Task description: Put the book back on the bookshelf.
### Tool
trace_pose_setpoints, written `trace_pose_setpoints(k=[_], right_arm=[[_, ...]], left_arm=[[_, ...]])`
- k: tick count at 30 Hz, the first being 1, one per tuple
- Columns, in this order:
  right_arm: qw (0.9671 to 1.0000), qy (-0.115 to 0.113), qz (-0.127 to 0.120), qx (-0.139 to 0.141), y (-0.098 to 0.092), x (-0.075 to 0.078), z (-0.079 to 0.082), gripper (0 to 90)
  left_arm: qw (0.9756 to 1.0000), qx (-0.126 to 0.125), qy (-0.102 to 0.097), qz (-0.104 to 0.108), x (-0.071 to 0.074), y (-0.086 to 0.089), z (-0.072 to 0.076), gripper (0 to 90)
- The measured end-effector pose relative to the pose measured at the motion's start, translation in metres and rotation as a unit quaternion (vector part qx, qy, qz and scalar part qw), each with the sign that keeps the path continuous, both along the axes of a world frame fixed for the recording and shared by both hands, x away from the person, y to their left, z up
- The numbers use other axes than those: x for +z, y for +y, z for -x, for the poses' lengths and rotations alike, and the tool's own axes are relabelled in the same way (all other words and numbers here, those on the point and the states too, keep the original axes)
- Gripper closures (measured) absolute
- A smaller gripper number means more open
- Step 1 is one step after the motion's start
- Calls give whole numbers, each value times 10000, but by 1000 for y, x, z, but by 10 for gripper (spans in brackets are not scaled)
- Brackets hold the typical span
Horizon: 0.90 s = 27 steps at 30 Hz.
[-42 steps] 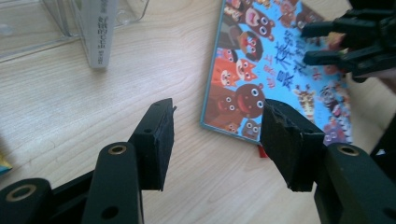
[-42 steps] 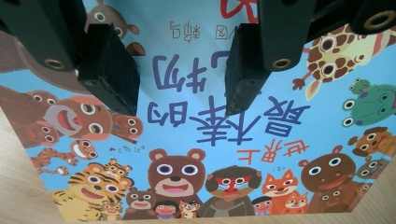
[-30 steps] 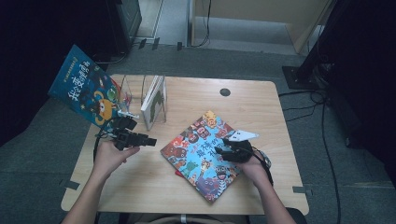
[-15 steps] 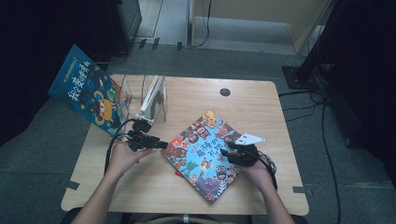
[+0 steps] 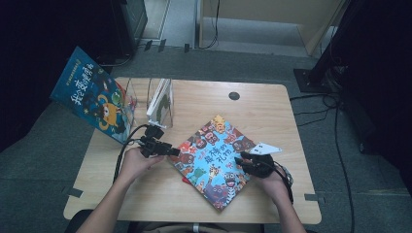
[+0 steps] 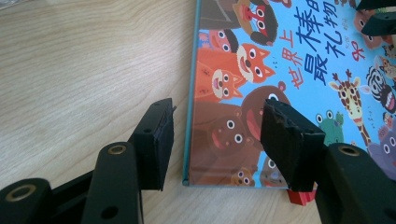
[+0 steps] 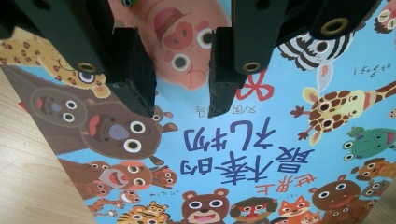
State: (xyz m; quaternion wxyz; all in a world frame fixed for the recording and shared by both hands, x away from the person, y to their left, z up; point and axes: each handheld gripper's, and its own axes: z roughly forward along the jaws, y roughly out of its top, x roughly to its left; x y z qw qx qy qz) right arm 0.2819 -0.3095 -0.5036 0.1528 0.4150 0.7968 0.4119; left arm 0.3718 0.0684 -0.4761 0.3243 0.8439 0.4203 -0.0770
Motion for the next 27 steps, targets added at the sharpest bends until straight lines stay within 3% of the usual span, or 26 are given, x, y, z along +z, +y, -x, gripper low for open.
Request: trace_pose_setpoints(k=[4,10,13,17,21,27], right_arm=[[10000,13,34,-16,-2,0,4,703],[9999,66,30,-133,-10,1,10,789],[9998,51,64,-175,-13,1,14,829],[9997,114,56,-191,-17,1,18,882],[9996,123,73,-246,-23,2,23,894],[9991,144,52,-390,-32,2,30,896]], left_arm=[[10000,-32,9,-14,-3,-4,-2,447],[9997,-120,-169,-117,-5,-10,-1,451],[9999,-128,-62,-53,-7,-12,-3,448],[9997,-199,26,-149,-12,-15,-5,453],[9996,-256,107,-77,-16,-16,-6,450],[9993,-381,34,39,-18,-15,-7,455]])
